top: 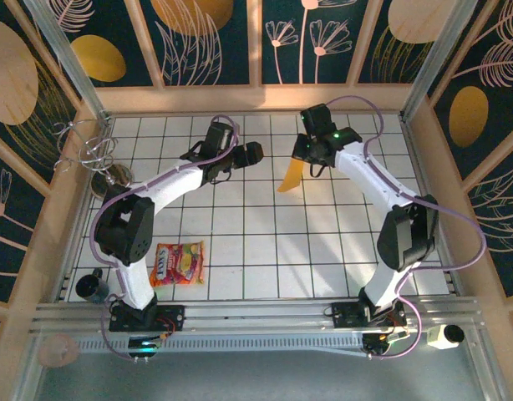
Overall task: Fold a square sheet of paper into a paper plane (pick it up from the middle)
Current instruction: First fold in half a square sheet of paper at the center of the table.
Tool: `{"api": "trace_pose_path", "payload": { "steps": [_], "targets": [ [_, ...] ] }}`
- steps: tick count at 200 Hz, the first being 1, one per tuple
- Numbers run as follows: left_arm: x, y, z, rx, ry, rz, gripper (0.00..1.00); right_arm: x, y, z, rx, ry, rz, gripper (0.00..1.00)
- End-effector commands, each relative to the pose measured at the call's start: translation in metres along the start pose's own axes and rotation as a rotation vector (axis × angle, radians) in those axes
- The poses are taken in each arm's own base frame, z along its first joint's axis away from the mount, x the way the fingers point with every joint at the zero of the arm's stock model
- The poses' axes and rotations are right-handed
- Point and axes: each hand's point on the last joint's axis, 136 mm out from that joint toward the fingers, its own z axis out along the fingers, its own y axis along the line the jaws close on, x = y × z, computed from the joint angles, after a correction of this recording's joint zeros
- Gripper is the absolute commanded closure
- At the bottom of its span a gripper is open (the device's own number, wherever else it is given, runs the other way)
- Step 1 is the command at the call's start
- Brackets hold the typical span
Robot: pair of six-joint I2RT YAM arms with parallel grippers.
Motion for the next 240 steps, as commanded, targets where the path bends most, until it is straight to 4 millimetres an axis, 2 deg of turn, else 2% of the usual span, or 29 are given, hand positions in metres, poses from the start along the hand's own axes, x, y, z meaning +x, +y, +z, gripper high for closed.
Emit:
{"api": "trace_pose_path", "payload": {
  "steps": [1, 15, 37, 55, 73, 77, 100, 132, 164, 179, 184, 240],
  "targets": [
    [0.0, 0.008, -0.003, -0.033, -0.028, 0.001, 0.15, 0.015, 0.005, 0.013, 0.094, 0.046, -0.081, 0.97],
    [0.002, 0.017, -0.006, -0.068, -0.036, 0.004, 0.12, 0.025, 0.016, 0.025, 0.108, 0.075, -0.114, 0.97],
    [0.0, 0.031, -0.016, -0.096, -0.053, -0.008, 0.09, 0.051, 0.055, 0.042, 0.046, 0.136, -0.173, 0.97],
    [-0.002, 0.047, -0.027, -0.111, -0.07, -0.036, 0.09, 0.072, 0.087, 0.053, -0.079, 0.195, -0.179, 0.97],
    [0.004, 0.07, -0.034, -0.138, -0.062, -0.071, 0.08, 0.089, 0.118, 0.056, -0.244, 0.245, -0.147, 0.97],
    [0.0, 0.068, -0.043, -0.127, -0.08, -0.076, 0.08, 0.092, 0.125, 0.057, -0.284, 0.26, -0.136, 0.97],
    [0.003, 0.087, -0.055, -0.149, -0.083, -0.105, 0.08, 0.106, 0.147, 0.06, -0.436, 0.308, -0.083, 0.97],
    [0.012, 0.089, -0.061, -0.125, -0.065, -0.116, 0.08, 0.118, 0.156, 0.063, -0.563, 0.363, -0.016, 0.97],
    [0.021, 0.081, -0.06, -0.061, -0.038, -0.144, 0.08, 0.123, 0.148, 0.072, -0.622, 0.4, 0.054, 0.97],
    [0.018, 0.073, -0.061, -0.02, -0.042, -0.154, 0.08, 0.123, 0.144, 0.075, -0.64, 0.405, 0.083, 0.97],
    [0.028, 0.078, -0.059, -0.026, -0.023, -0.164, 0.08, 0.123, 0.144, 0.075, -0.646, 0.406, 0.089, 0.97],
    [0.041, 0.07, -0.06, 0.064, -0.001, -0.218, 0.1, 0.121, 0.138, 0.08, -0.726, 0.422, 0.184, 0.97]
  ]
}}
